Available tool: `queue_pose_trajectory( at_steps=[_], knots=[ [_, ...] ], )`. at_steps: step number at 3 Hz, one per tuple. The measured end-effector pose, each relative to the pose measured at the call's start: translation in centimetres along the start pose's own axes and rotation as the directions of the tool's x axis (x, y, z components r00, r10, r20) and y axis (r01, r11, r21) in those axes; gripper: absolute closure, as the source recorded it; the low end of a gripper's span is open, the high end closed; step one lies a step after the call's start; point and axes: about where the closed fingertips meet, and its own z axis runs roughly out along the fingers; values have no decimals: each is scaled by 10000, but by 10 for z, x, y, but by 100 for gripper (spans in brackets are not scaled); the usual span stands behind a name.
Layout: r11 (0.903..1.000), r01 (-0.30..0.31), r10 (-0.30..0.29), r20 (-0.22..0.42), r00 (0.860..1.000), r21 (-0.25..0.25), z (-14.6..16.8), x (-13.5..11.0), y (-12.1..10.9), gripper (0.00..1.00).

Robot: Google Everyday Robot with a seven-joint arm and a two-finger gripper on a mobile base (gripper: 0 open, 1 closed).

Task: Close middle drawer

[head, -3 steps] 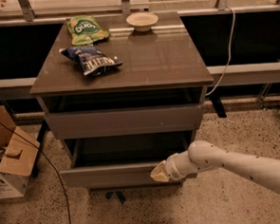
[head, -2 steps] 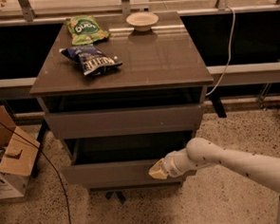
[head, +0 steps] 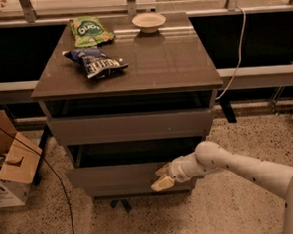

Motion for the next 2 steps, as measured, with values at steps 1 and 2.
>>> queue_pose_trajectory(
  at_steps=[1,2],
  knots=[
    [10000,-12,12,12,10000,-64,1,0,1,0],
    [10000,-12,12,12,10000,-64,1,0,1,0]
  ],
)
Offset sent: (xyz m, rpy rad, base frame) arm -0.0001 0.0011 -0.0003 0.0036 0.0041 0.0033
